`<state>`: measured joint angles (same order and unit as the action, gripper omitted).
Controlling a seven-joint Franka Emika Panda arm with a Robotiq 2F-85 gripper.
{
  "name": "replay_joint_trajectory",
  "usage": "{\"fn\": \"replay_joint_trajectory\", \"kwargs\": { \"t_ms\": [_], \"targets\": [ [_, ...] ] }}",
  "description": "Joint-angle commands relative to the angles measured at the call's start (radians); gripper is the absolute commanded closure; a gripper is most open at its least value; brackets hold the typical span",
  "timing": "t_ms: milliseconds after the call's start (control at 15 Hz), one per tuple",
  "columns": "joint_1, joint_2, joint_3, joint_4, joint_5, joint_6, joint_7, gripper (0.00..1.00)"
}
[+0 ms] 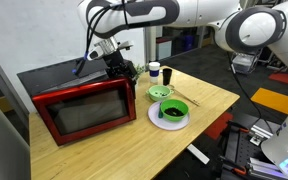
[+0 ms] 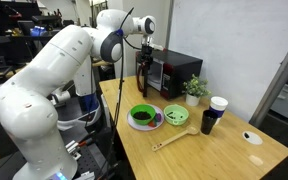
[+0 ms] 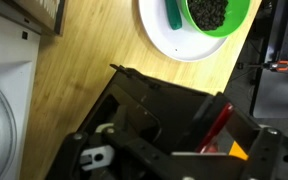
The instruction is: Open the microwave
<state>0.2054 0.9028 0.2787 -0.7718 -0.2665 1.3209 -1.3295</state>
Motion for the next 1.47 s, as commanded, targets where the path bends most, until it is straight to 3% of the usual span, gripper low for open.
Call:
{"fn": "replay_joint_trajectory", "kwargs": {
  "t_ms": [0, 1400],
  "targets": [
    [-0.002, -0.052, 0.016, -0.111, -0.002, 0.041, -0.012, 0.0],
    [0.023, -0.391, 0.068, -0.68, -0.052, 0.344, 0.114, 0.0]
  ]
}}
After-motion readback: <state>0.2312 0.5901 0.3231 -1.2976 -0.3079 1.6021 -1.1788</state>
